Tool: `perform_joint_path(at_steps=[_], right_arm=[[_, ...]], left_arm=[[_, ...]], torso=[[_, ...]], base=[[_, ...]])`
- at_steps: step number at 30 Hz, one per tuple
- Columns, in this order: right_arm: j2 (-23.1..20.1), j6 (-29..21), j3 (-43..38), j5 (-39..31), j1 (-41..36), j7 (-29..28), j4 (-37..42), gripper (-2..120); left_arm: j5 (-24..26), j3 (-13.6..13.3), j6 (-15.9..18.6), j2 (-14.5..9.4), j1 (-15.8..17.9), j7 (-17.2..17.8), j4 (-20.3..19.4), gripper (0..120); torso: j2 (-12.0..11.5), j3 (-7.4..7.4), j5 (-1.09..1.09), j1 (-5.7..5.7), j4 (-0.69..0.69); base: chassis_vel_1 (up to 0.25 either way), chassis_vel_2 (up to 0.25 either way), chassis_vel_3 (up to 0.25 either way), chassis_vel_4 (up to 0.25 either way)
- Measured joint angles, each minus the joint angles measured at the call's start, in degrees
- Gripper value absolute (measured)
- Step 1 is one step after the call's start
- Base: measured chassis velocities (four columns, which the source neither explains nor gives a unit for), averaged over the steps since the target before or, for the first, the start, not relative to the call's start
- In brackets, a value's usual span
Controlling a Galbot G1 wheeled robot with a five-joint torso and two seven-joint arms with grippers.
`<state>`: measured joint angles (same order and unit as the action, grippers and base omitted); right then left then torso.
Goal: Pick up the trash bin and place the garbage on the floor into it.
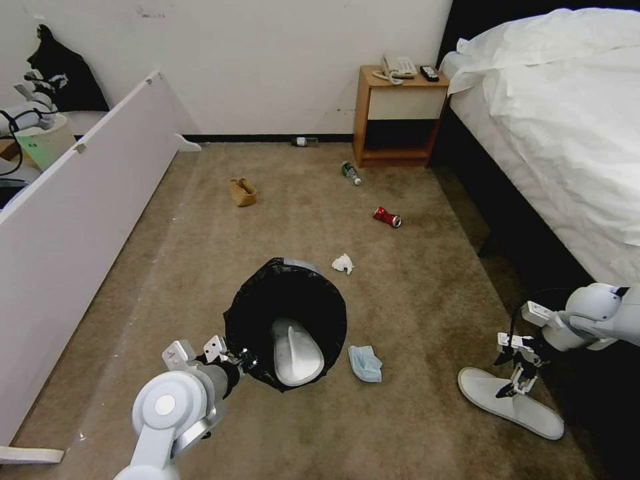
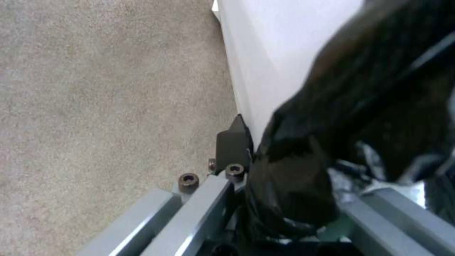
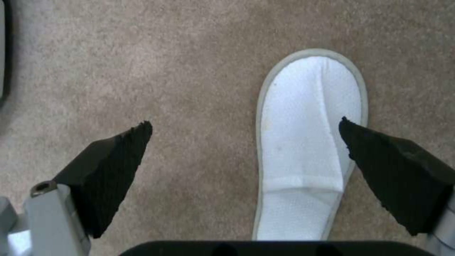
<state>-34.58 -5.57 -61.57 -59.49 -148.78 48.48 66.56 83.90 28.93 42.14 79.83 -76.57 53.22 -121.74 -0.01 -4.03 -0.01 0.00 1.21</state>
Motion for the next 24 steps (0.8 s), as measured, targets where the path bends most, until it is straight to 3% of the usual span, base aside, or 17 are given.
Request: perform_joint_path(at_steps=[9, 24], right_arm=[[-2.8, -0.1, -0.4, -1.4, -2.7, 1.5, -4.4, 100], [-2.9, -0.1, -0.8, -2.1, -4.2, 2.1, -5.5, 100]], left_arm=[[0.0, 0.2, 0.0, -0.2, -0.4, -0.1, 0.0, 0], [-0.2, 0.1, 0.0, -0.1, -0.1, -0.1, 0.3, 0]], torso=[[0.0, 0.0, 0.0, 0.0, -0.01], [0.0, 0.0, 0.0, 0.0, 0.0]], base=[[0.0, 0.0, 0.0, 0.0], [0.0, 0.0, 0.0, 0.0]])
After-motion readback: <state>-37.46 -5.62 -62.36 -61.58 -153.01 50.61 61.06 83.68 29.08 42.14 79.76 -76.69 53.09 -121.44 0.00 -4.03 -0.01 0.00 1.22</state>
